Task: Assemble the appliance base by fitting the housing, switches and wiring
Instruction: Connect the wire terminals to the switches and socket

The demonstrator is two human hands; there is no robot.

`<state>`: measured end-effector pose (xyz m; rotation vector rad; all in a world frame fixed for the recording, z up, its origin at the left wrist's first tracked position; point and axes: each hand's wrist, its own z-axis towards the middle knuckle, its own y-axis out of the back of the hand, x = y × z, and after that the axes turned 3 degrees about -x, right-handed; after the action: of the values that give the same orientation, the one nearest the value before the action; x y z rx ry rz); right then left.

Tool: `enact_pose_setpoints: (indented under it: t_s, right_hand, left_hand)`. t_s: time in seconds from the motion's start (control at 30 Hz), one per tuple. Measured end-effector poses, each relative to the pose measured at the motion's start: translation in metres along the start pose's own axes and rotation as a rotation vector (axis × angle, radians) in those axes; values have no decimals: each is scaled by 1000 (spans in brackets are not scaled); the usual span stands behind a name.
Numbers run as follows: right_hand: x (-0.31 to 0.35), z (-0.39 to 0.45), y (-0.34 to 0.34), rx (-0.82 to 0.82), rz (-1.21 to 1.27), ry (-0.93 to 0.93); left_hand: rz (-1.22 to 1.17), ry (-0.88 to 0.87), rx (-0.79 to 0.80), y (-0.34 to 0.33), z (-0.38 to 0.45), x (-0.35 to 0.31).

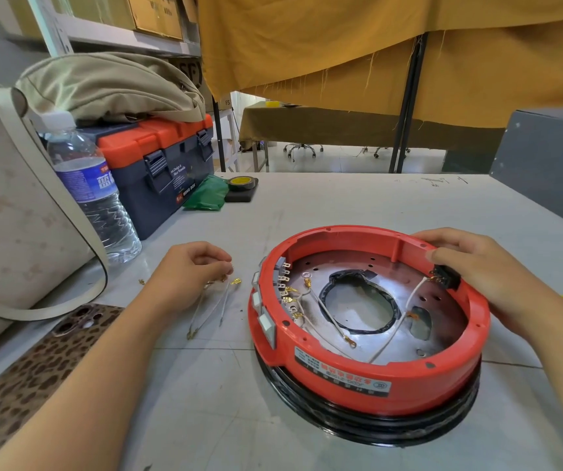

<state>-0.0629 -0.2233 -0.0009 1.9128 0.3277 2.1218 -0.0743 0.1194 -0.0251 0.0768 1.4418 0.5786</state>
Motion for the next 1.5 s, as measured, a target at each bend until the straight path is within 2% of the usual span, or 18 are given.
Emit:
enact_pose_setpoints:
  t_s: [0.3, 0.5, 0.8, 1.03, 1.5]
  right_hand:
    - [0, 1, 0, -5, -12, 1]
    - [0, 0, 0, -10, -10, -2]
    - [0, 0, -1, -8, -9, 3]
    - [0, 0, 0, -4, 5, -7]
    - [0, 0, 0, -4, -4, -3]
  left_hand:
    - [-307, -39, -30, 3, -1, -7]
    - [-368, -90, -55, 1, -3, -11]
    - [-288, -209, -251, -2, -4, -11]
    - [-417, -151, -264, -3, -3, -14]
    - [-321, 66, -237, -1, 1, 1]
